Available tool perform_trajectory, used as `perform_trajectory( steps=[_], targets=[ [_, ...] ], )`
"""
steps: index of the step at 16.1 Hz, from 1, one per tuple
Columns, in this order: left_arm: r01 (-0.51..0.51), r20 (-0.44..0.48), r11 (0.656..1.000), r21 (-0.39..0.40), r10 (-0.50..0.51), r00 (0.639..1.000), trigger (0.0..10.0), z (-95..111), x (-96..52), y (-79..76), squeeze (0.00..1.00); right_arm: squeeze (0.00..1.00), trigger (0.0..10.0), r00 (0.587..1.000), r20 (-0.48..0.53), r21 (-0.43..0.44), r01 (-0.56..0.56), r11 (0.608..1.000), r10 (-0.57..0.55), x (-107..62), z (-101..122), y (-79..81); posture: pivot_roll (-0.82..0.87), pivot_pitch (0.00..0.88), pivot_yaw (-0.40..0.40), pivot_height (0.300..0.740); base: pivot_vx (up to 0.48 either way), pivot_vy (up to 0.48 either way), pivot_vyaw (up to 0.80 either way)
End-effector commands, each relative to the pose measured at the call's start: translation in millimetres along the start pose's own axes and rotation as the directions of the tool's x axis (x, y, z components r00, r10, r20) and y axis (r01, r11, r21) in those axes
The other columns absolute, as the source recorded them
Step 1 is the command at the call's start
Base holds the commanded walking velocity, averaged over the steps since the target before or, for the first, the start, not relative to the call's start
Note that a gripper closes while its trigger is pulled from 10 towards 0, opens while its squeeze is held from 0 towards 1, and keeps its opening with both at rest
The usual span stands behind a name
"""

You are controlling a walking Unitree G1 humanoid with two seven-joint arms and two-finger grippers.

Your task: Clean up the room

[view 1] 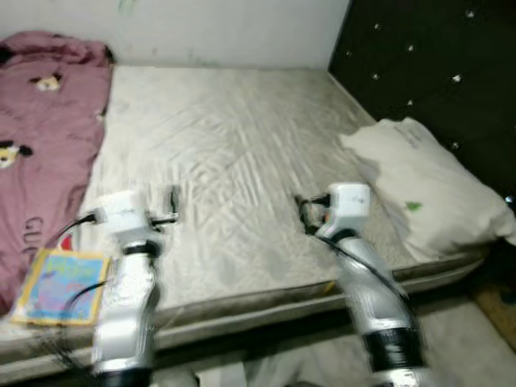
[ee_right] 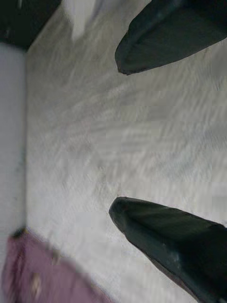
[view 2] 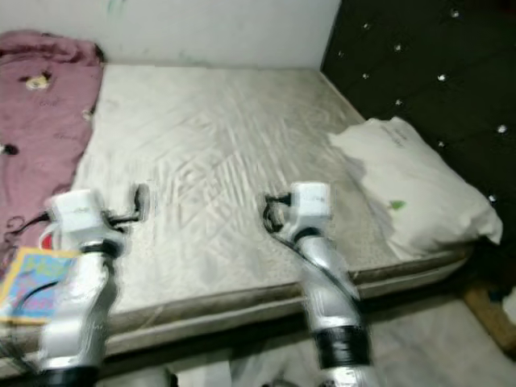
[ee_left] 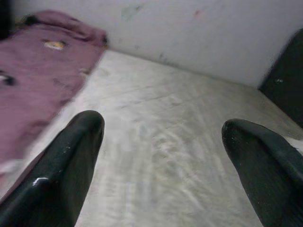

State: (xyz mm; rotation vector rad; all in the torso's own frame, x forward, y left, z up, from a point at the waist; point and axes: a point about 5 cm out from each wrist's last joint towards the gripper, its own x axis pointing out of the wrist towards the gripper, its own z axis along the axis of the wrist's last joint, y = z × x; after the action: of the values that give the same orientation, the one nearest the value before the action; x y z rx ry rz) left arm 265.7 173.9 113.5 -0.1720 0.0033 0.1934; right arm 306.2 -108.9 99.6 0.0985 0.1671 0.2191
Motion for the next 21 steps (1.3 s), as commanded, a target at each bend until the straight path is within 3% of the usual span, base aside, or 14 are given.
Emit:
perform_trajectory(
  steps=[1,17,19,21],
  targets=[
    [0.026,-0.006,0.999,-0.02,-0.026,1.0,10.0,0.2,1.5,-9.9,0.0,0.0,10.0,0.999,0.005,-0.013,0.033,0.999,-0.033,-0.2,2.9,-12.7,0.11,0.0,-0.082,0.74,0.0,0.48,0.0],
    [0.038,-0.022,0.999,0.016,-0.038,0.999,10.0,-0.7,5.6,-8.6,0.0,0.0,10.0,0.999,0.016,0.011,0.039,0.999,-0.039,0.8,2.6,-9.7,0.11,0.0,-0.056,0.74,0.0,0.48,0.0],
    [0.013,0.001,0.999,0.05,-0.013,1.0,10.0,0.6,5.7,-7.7,0.0,0.0,10.0,0.999,0.018,0.011,0.032,0.999,-0.032,0.9,2.8,-8.1,0.11,0.0,-0.059,0.74,0.0,0.48,0.0],
    [0.024,0.031,0.988,0.15,-0.029,0.999,10.0,1.5,5.0,-8.0,0.0,0.0,10.0,1.0,0.003,-0.029,0.027,0.999,-0.027,2.5,1.2,-8.2,0.11,0.001,-0.058,0.74,0.0,0.48,0.0]
  ],
)
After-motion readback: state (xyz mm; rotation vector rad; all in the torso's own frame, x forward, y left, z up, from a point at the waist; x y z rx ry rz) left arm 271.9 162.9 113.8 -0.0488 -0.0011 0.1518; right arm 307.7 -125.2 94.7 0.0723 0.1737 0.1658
